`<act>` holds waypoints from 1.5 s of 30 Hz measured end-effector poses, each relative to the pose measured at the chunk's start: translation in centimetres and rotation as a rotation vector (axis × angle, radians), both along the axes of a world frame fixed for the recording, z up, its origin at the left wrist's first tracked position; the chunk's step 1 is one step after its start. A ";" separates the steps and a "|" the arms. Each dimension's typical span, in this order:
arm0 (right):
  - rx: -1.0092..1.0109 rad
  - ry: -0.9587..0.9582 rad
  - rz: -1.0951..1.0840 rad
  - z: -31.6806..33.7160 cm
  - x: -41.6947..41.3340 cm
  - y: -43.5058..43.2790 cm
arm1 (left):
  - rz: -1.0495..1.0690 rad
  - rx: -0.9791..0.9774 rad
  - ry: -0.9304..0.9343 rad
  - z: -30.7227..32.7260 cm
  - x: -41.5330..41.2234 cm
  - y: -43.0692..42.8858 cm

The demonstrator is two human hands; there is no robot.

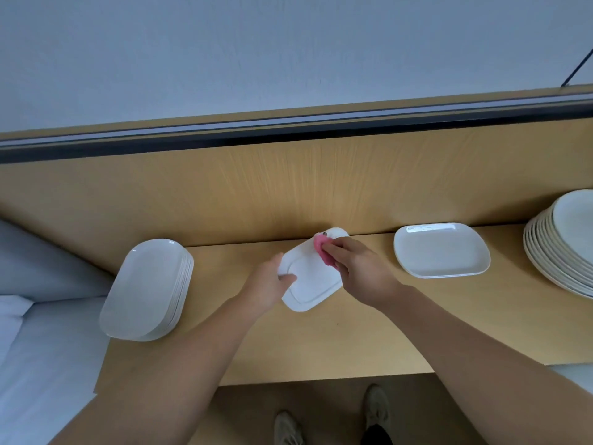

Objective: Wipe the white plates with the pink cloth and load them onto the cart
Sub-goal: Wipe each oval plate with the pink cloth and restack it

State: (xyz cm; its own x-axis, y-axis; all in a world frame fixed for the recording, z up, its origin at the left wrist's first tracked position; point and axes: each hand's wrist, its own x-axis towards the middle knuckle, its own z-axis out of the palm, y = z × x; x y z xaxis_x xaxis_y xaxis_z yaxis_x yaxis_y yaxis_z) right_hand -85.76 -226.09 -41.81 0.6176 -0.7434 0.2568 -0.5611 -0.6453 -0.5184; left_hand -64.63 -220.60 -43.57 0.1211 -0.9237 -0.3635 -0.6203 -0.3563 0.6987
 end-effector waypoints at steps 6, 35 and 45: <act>-0.070 0.250 0.093 -2.8 4.1 -0.7 | 0.031 0.000 -0.011 -0.9 -0.8 -0.5; 0.415 0.179 -0.232 -8.5 -2.3 -0.9 | 0.184 0.097 -0.082 -2.9 -0.6 -0.9; 0.512 0.320 -0.268 -9.3 1.7 5.8 | 0.228 0.106 -0.125 -3.0 -1.7 -1.2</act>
State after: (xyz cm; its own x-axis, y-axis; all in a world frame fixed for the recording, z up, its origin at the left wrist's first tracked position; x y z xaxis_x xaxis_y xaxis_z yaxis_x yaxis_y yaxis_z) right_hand -84.07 -220.26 -51.10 0.3814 -0.8612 -0.3359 -0.8454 -0.1780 -0.5037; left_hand -66.34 -221.82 -46.62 0.3714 -0.8252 -0.4256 -0.5946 -0.5634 0.5736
